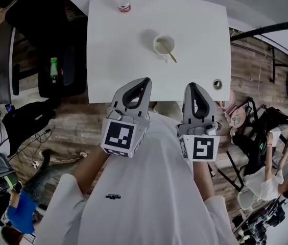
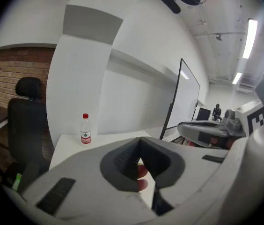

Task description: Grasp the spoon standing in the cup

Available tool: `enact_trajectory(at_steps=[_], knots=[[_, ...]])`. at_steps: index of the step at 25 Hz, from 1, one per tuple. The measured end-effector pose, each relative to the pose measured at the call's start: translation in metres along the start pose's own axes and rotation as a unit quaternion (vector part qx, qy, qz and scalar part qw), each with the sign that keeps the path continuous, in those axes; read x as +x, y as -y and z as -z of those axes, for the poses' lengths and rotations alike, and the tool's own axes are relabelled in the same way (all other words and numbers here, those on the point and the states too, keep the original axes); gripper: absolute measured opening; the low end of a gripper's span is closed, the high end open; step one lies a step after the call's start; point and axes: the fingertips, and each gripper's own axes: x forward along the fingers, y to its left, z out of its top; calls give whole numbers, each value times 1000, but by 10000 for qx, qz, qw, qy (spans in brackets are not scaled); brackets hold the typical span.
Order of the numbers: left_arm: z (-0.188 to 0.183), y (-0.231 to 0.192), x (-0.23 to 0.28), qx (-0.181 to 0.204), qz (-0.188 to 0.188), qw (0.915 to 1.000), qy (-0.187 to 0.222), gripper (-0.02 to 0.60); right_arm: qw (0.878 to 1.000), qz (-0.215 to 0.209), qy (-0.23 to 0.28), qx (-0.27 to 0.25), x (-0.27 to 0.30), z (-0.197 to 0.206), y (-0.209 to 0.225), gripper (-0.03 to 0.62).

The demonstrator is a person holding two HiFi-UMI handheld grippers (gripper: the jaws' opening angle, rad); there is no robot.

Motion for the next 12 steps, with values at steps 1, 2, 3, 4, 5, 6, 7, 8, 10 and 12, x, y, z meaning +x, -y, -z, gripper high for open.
enact_trajectory(at_steps=[1, 2, 3, 4, 5, 6, 7, 8, 10, 12], knots=[[1, -1, 1, -17, -46, 10000, -9, 12, 10000, -30, -32, -5, 2, 3, 0, 0], [2, -2, 1, -58, -96, 9999, -17, 12, 10000, -69, -58, -14, 4, 5, 0, 0], [3, -3, 2, -106, -146, 9998, -23, 12, 9999, -117, -75, -24, 6, 7, 0, 0], [4, -4, 2, -138, -192, 9997, -28, 12, 9998, -167, -87, -35, 8, 8, -1, 2], [5, -6, 2, -150, -232, 9996, -32, 12, 9997, -215, -97, -46, 10, 10, -2, 6], [7, -7, 2, -154, -270, 9995, -35, 12, 9996, -258, -107, -54, 12, 12, -4, 9], [9, -8, 3, -162, -307, 9994, -40, 12, 9995, -297, -118, -56, 15, 14, -4, 13], [11, -9, 5, -181, -341, 9992, -56, 12, 9994, -328, -133, -52, 18, 17, -4, 17], [17, -11, 8, -246, -384, 9989, -138, 12, 9992, -370, -164, -20, 24, 21, -5, 21], [25, -12, 11, -298, -402, 9985, -228, 11, 9989, -432, -166, -8, 30, 23, -8, 23]])
